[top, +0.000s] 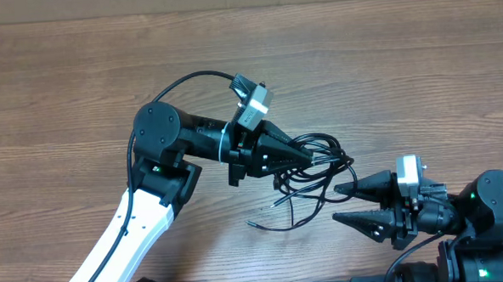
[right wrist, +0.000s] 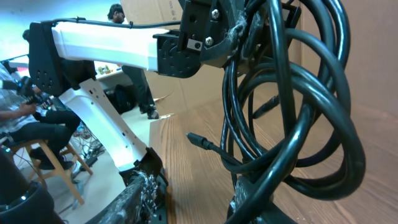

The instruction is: Untangle cables

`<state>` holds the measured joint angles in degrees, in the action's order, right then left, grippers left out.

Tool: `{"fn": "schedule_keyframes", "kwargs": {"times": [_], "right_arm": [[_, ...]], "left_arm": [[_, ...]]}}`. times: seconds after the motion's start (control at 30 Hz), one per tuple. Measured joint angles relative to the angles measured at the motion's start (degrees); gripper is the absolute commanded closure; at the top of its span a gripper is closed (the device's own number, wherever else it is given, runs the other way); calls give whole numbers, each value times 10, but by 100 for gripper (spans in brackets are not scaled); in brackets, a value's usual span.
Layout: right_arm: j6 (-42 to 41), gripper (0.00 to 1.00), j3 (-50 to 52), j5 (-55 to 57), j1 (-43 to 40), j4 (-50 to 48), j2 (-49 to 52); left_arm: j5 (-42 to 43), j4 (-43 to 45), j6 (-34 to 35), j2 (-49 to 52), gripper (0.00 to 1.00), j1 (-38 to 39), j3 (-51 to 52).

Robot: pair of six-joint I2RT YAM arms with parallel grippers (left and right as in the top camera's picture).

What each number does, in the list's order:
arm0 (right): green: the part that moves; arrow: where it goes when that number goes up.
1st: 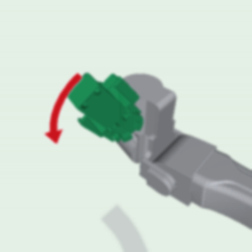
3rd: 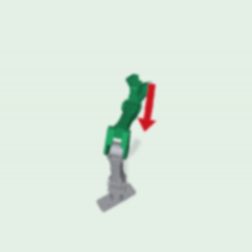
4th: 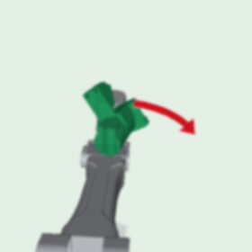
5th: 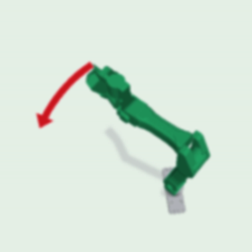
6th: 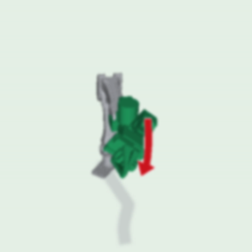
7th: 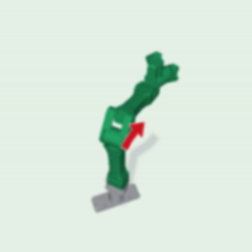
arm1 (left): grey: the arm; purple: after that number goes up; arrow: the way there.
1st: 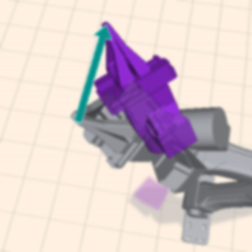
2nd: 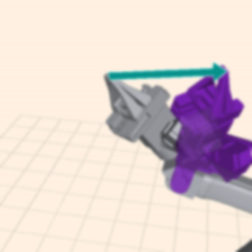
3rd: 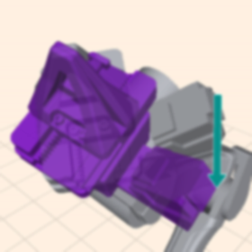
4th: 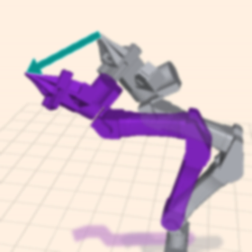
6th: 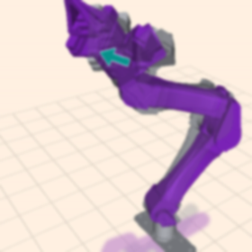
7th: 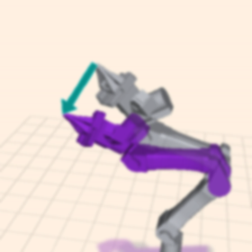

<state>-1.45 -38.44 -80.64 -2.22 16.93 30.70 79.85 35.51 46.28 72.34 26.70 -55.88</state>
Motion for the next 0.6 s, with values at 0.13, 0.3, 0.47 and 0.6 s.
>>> {"fn": "schedule_keyframes", "kwargs": {"times": [0.13,0.3,0.47,0.6], "right_arm": [[0,56,0,0,0,-15,0],[2,87,0,6,0,-22,0],[-3,96,0,13,0,-21,0],[-18,96,0,14,0,-22,0]], "left_arm": [[-6,0,0,0,96,12,0],[-10,0,-2,0,96,33,0],[-12,0,-5,0,96,37,0],[-16,0,-5,0,96,37,0]]}}
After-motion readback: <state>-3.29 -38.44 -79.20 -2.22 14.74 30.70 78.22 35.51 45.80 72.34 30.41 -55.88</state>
